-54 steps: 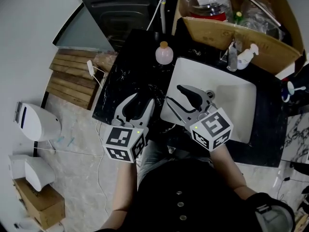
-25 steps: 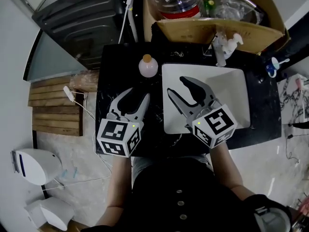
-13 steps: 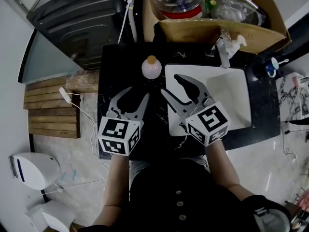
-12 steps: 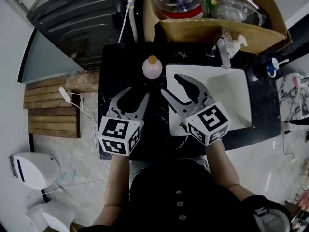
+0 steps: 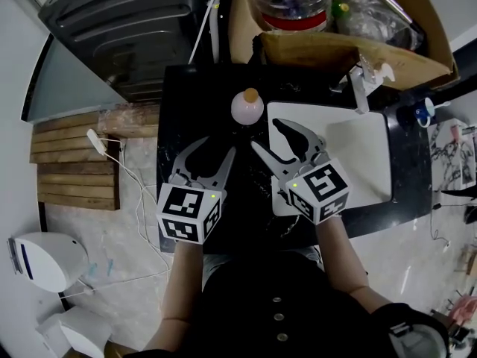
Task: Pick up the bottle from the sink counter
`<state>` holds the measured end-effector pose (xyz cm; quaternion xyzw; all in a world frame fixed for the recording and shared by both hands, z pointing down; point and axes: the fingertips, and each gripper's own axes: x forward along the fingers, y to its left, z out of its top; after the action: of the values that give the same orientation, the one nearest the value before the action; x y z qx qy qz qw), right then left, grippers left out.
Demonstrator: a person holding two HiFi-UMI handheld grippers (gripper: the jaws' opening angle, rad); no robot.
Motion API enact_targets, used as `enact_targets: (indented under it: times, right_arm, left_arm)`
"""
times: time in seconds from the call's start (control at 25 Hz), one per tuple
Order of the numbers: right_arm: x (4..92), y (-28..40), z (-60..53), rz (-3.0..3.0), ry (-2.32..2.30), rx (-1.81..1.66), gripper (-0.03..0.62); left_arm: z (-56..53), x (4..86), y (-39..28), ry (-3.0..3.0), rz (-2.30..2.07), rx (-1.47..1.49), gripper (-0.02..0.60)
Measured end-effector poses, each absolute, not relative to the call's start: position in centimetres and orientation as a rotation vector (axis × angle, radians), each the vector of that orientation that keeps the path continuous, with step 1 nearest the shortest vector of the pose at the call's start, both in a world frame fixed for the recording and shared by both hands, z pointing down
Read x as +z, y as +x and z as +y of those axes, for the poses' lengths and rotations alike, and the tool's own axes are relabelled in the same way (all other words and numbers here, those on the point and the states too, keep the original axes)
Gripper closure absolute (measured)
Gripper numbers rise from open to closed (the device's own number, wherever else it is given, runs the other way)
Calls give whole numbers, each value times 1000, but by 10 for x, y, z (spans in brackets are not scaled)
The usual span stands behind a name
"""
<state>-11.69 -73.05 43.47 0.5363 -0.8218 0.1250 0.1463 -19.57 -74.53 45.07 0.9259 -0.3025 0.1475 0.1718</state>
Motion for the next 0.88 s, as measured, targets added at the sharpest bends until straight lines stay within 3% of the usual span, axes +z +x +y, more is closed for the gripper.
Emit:
enact_targets:
  times: [0.52, 0.88]
  right_arm:
    - [469, -108, -764, -2262, 1596, 392, 281]
    - [495, -101, -785, -2218, 1591, 420, 261]
  left_arm:
    - [-763, 465, -199, 2640, -804, 428, 410]
    - [-773, 469, -190, 2651, -770, 406, 408]
